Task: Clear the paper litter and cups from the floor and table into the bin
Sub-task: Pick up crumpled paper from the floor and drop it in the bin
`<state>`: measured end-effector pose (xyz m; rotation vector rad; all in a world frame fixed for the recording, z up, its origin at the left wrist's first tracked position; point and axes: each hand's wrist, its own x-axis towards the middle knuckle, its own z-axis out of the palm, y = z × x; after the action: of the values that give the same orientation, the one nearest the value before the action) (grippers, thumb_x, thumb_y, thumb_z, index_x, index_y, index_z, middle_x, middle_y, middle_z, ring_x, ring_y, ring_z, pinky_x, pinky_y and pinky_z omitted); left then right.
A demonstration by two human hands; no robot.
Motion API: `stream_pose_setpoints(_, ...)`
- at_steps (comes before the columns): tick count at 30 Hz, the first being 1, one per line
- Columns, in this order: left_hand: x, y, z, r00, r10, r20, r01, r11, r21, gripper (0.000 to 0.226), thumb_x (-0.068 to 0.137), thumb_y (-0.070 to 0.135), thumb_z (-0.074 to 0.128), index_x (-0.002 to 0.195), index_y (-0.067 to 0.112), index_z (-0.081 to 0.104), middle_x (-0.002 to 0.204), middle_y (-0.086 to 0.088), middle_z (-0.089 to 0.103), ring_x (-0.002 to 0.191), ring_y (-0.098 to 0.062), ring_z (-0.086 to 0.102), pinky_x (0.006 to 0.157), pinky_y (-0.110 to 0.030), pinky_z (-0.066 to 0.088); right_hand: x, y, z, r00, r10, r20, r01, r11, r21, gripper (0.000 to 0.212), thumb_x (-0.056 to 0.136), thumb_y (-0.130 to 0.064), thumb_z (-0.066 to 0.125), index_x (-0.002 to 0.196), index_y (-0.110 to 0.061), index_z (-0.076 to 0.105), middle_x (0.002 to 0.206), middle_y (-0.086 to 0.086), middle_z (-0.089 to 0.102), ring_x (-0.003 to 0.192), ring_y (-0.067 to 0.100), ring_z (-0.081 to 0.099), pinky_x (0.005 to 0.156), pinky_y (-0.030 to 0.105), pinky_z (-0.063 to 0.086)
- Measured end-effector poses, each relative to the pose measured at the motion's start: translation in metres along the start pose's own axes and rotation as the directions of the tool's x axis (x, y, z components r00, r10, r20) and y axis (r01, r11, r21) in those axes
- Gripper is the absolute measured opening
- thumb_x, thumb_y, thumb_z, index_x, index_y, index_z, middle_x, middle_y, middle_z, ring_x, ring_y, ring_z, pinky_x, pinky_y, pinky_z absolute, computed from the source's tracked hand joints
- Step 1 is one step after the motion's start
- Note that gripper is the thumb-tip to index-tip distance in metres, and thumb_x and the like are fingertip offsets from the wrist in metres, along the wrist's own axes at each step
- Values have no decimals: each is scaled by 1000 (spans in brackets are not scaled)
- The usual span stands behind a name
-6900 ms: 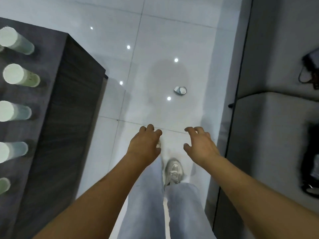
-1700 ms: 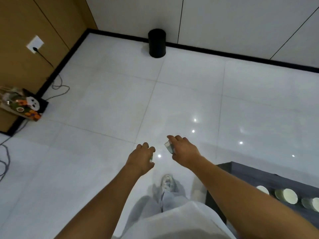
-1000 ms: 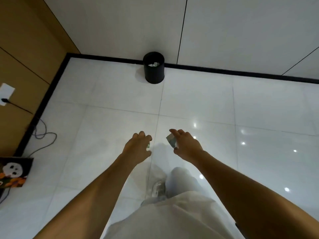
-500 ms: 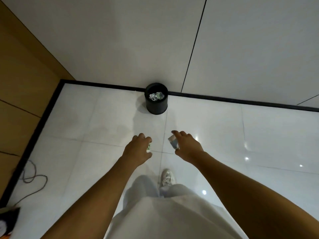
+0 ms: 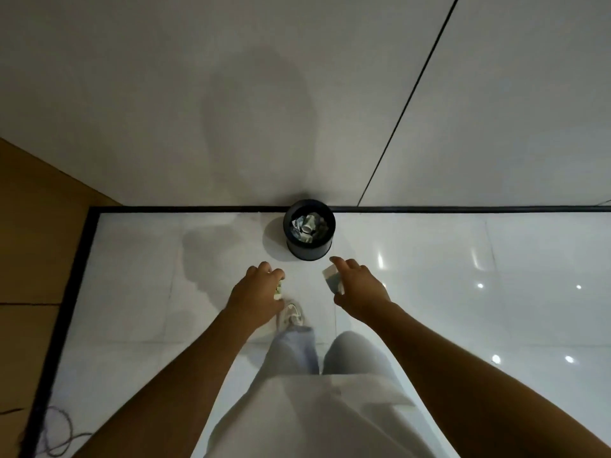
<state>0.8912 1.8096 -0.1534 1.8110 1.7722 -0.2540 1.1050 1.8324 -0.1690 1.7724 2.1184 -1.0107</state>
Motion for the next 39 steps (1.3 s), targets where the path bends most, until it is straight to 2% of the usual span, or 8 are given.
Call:
stream_pose_setpoints(10, 123, -36, -38, 998, -44, 46, 46, 998, -38, 48, 84, 34, 66, 128, 22, 50, 127, -2, 48, 113, -20, 46, 83, -27, 45, 130, -4, -28, 993, 73, 89, -76, 996, 36, 83, 84, -25, 70, 150, -26, 20, 143, 5, 43, 123, 28, 47, 94, 40, 50)
stream_pose_setpoints(16, 195, -50, -10, 996, -27, 84, 31, 999, -45, 48, 85, 36, 65, 129, 23, 49, 129, -1, 46, 114, -18, 45, 83, -26, 48, 242, 8, -18, 993, 113, 43, -116, 990, 76, 80, 83, -21, 68, 148, -24, 22, 139, 8, 45, 120, 30, 48, 85, 40, 52)
stream_pose_setpoints(23, 271, -77, 34, 990, -20, 137, 17, 1000, 26, 50, 85, 39, 66, 130, 27, 48, 134, 1, 46, 119, -16, 45, 86, -23, 48, 349, 18, 34, 982, 161, 95, -172, 977, 125, 88, 86, -25, 67, 153, -28, 10, 155, 7, 27, 135, 35, 34, 101, 50, 45)
stream_pose_setpoints(27, 307, -74, 47, 987, 4, 164, -4, 1000, -1, 49, 85, 35, 66, 130, 24, 49, 129, -1, 46, 116, -19, 44, 80, -25, 44, 361, 36, 54, 958, 269, 96, -282, 943, 178, 77, 89, -30, 61, 151, -24, 16, 152, 8, 28, 134, 34, 33, 103, 49, 41)
stream_pose_setpoints(30, 334, -59, 54, 986, 53, 160, -47, 998, -46, 49, 84, 31, 66, 129, 22, 51, 126, -4, 46, 115, -23, 43, 79, -28, 40, 349, 54, 56, 958, 278, 73, -287, 940, 184, 62, 91, -25, 56, 146, -20, 28, 146, 9, 37, 127, 33, 41, 99, 48, 44)
stream_pose_setpoints(33, 362, -38, 64, 986, 96, 136, -90, 995, -44, 50, 83, 31, 67, 129, 20, 50, 128, -6, 46, 118, -26, 43, 83, -35, 45, 332, 70, 58, 958, 278, 62, -285, 945, 159, 58, 92, -23, 53, 145, -19, 30, 144, 8, 40, 124, 32, 43, 97, 45, 45)
stream_pose_setpoints(36, 390, -19, 76, 971, 89, 222, -110, 990, 83, 62, 85, 40, 66, 137, 20, 41, 143, -9, 36, 127, -33, 38, 94, -44, 44, 315, 80, 60, 955, 291, 65, -298, 937, 182, 60, 92, -25, 53, 147, -20, 29, 144, 7, 41, 125, 31, 44, 96, 42, 45)
stream_pose_setpoints(39, 404, -6, 81, 942, 27, 333, -143, 934, 327, 67, 88, 51, 56, 143, 22, 31, 153, -13, 21, 138, -40, 22, 107, -53, 30, 300, 86, 61, 951, 304, 49, -308, 928, 210, 58, 92, -25, 53, 146, -21, 31, 141, 6, 44, 123, 29, 46, 94, 41, 44)
